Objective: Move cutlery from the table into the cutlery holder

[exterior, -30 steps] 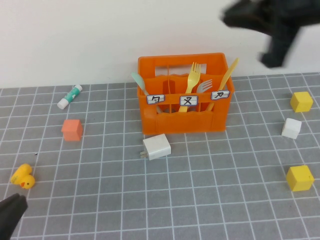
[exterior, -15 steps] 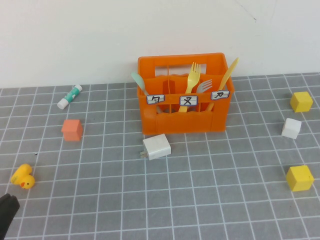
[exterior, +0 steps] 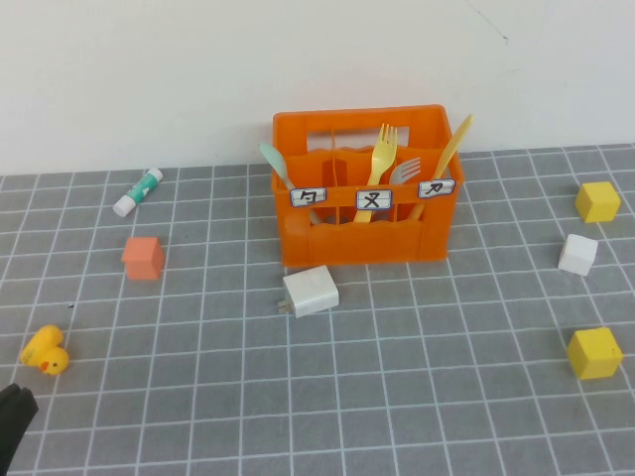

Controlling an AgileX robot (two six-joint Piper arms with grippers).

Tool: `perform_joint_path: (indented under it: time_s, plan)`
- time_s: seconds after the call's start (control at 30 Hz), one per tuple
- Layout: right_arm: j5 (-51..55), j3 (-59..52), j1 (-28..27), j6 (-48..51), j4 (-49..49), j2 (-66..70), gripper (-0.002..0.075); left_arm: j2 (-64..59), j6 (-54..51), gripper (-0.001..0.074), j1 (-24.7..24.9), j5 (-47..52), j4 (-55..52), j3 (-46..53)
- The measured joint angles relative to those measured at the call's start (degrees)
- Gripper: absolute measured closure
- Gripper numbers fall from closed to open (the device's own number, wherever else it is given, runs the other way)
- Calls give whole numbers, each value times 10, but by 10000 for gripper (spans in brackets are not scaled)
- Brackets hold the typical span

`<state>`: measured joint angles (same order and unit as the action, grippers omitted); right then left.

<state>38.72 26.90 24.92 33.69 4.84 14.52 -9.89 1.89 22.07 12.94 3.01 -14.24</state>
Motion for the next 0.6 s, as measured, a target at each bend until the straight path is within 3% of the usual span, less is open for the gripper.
perform_joint_path:
  time_s: [0.23,0.6]
  plan:
    - [10,-37,0,-8,-4,-97,726,0,0,736,0,-55,-7,36]
    - [14,-38,0,-8,-4,-104,726,0,2,736,0,-94,-8,46]
